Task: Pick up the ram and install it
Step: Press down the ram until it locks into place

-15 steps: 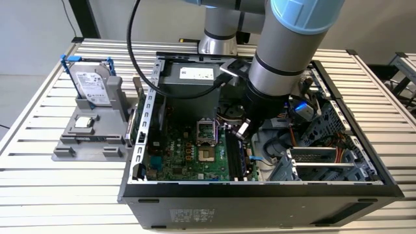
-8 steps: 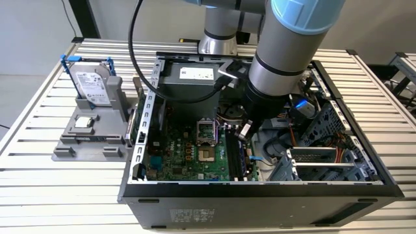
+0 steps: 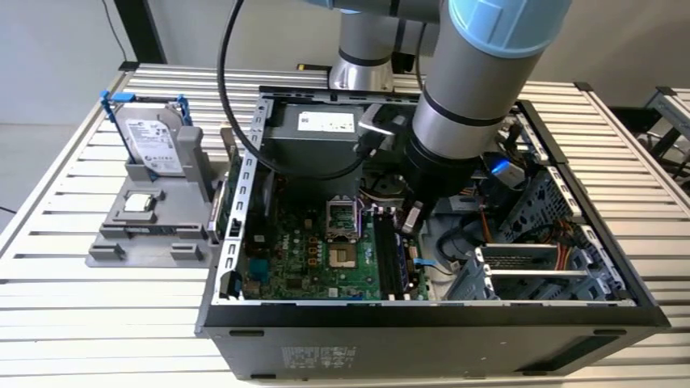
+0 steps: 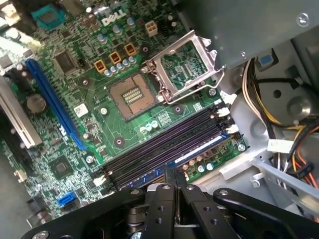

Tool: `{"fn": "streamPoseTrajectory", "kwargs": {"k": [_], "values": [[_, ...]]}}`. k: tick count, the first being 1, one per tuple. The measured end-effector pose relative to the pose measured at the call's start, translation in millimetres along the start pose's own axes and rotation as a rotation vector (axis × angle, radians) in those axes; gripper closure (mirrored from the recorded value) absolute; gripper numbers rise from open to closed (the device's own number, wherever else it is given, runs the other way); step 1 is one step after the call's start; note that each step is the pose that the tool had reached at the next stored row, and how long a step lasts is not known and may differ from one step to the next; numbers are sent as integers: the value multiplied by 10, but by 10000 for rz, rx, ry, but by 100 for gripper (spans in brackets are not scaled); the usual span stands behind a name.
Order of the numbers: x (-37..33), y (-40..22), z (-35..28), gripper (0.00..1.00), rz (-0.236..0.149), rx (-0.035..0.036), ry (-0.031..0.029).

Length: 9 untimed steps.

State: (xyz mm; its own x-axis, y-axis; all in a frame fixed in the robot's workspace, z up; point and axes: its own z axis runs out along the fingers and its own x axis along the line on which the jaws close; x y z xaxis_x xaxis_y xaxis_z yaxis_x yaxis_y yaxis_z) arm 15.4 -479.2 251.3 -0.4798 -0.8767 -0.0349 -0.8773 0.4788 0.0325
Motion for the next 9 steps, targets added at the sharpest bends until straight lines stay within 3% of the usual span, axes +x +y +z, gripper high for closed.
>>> {"fn": "streamPoseTrajectory", "kwargs": {"k": [9], "values": [[1, 0, 14, 100, -1610, -11, 25]]}}
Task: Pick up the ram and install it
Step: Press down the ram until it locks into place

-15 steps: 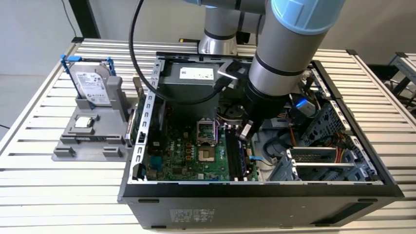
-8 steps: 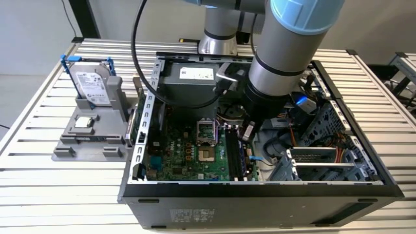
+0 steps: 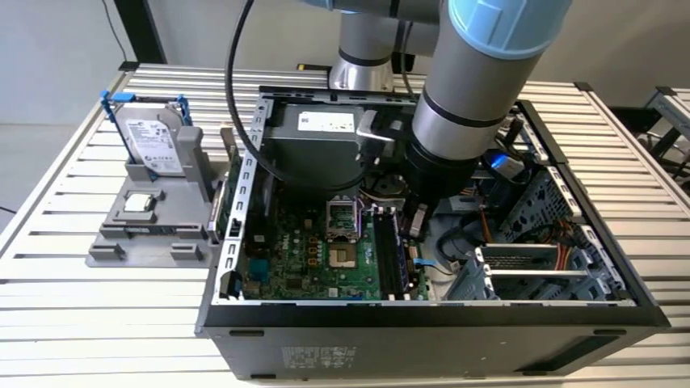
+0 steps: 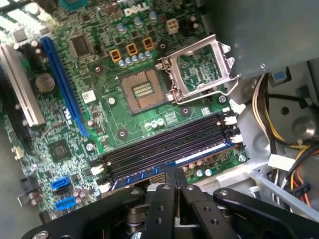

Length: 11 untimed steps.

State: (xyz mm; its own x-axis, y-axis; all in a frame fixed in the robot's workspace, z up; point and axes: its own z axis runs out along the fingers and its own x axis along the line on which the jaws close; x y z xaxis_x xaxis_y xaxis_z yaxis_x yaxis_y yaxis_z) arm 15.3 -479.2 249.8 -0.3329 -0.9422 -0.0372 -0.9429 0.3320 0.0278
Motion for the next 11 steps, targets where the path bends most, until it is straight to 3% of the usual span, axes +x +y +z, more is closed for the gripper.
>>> {"fn": "streamPoseTrajectory", "kwargs": {"k": [11], "values": [[1, -1, 32, 100, -1973, 40, 16]]}}
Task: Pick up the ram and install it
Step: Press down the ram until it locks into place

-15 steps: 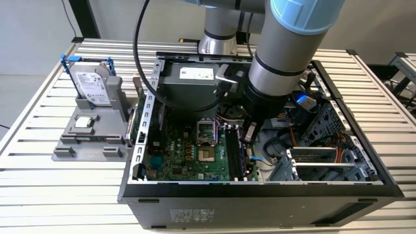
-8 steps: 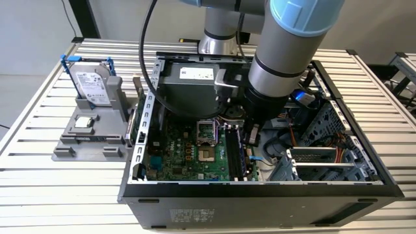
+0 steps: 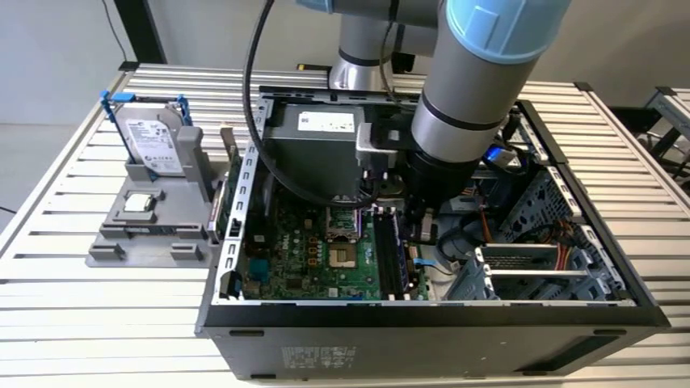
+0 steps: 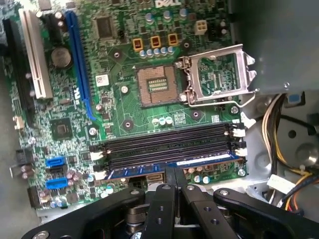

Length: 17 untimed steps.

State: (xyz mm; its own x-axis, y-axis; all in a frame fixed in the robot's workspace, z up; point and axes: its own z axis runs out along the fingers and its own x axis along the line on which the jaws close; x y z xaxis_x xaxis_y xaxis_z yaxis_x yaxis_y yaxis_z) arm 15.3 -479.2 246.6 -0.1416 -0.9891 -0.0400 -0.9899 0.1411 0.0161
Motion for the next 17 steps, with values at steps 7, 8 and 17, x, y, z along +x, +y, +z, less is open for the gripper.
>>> {"fn": "streamPoseTrajectory", "kwargs": {"k": [7, 8, 17], "values": [[-3, 7, 25, 100, -825, 82, -3], [-2, 12, 30, 100, -837, 97, -4], [4, 17, 98, 100, -838, 97, -2]]}}
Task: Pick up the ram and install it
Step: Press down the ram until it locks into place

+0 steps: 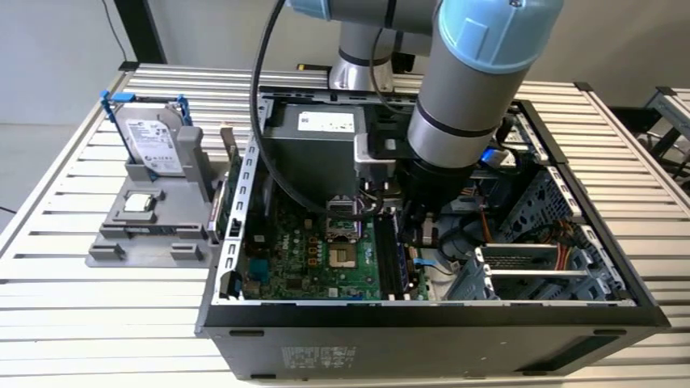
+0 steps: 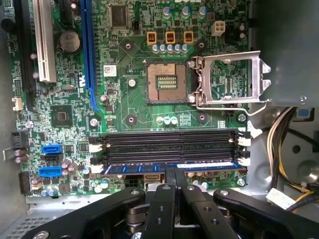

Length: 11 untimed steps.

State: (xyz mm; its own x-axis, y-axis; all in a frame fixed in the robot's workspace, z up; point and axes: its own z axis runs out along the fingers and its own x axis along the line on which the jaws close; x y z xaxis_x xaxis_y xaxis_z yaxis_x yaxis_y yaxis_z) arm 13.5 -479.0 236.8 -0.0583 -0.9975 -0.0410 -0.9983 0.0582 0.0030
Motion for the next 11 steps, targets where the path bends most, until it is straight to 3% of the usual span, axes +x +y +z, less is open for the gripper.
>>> {"fn": "streamPoseTrajectory", "kwargs": {"k": [11], "values": [[11, -2, 194, 100, 7, -3, 15]]}}
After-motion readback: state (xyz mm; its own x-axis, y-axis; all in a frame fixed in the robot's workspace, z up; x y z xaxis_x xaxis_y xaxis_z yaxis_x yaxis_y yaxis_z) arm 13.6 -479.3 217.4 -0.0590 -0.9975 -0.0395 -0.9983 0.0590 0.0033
